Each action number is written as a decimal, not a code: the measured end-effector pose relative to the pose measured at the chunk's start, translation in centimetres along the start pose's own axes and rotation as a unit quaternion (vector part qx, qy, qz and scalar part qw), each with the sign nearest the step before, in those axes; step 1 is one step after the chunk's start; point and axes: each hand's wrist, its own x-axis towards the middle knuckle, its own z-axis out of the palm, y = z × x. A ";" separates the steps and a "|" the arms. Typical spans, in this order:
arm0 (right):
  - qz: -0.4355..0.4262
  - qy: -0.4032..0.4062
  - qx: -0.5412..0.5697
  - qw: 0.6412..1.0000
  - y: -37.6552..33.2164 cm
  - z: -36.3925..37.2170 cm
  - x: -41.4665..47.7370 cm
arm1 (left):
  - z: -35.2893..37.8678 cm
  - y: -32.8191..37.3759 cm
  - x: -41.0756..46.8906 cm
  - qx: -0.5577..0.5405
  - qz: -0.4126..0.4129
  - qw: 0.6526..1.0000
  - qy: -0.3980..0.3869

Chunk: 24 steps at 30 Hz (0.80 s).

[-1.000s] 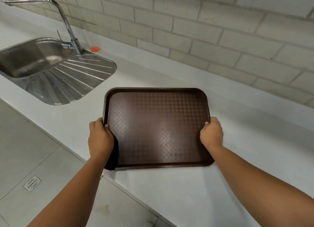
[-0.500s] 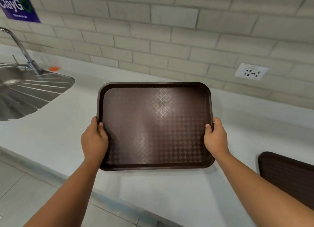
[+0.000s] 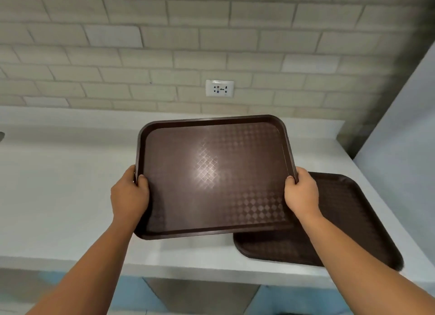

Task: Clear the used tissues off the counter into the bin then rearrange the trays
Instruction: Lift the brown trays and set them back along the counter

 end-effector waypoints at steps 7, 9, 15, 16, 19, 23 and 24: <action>0.057 0.071 -0.061 0.994 7.9 -9.3 -0.3 | 6.4 5.4 -5.5 -0.009 0.020 0.995 -0.099; 0.068 0.084 -0.077 0.991 10.3 -11.3 0.2 | 8.1 6.8 -7.1 -0.020 0.023 0.995 -0.100; 0.087 0.050 -0.113 0.989 15.3 -15.0 1.1 | 12.5 9.9 -10.6 -0.038 -0.006 0.985 -0.168; 0.091 0.039 -0.121 0.988 16.1 -15.2 1.2 | 13.1 10.1 -10.9 -0.036 -0.008 0.982 -0.188; 0.097 0.016 -0.148 0.984 17.9 -15.2 1.4 | 14.5 10.0 -11.2 -0.009 -0.002 0.974 -0.227; 0.103 0.014 -0.175 0.979 18.7 -15.0 1.3 | 15.7 9.7 -11.1 0.019 0.010 0.970 -0.242; 0.104 0.014 -0.183 0.978 18.8 -15.0 1.2 | 15.9 9.7 -11.2 0.021 0.010 0.969 -0.244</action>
